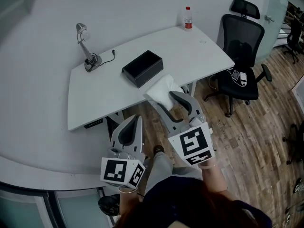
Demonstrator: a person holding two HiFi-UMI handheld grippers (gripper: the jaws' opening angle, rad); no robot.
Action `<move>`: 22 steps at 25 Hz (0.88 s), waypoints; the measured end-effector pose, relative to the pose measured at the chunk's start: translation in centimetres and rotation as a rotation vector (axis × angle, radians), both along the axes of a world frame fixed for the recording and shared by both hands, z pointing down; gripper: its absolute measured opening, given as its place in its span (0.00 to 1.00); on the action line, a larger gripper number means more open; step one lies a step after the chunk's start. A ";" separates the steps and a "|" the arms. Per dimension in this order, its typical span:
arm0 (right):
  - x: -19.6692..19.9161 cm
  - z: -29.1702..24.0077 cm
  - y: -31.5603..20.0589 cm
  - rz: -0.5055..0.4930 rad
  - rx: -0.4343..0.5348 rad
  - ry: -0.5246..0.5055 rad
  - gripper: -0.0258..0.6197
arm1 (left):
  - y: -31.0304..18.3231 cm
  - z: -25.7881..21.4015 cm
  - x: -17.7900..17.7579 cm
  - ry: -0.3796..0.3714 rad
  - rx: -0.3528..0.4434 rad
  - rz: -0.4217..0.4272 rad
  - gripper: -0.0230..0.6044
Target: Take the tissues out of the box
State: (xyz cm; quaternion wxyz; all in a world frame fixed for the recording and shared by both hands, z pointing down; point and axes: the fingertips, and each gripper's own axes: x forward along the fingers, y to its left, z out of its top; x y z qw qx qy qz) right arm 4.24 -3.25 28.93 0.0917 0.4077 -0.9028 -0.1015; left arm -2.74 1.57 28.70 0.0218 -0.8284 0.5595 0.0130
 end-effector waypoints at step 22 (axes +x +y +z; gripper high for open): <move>2.0 -1.3 3.5 -0.006 0.042 -0.043 0.33 | 1.6 -0.5 1.3 -0.013 0.019 0.005 0.08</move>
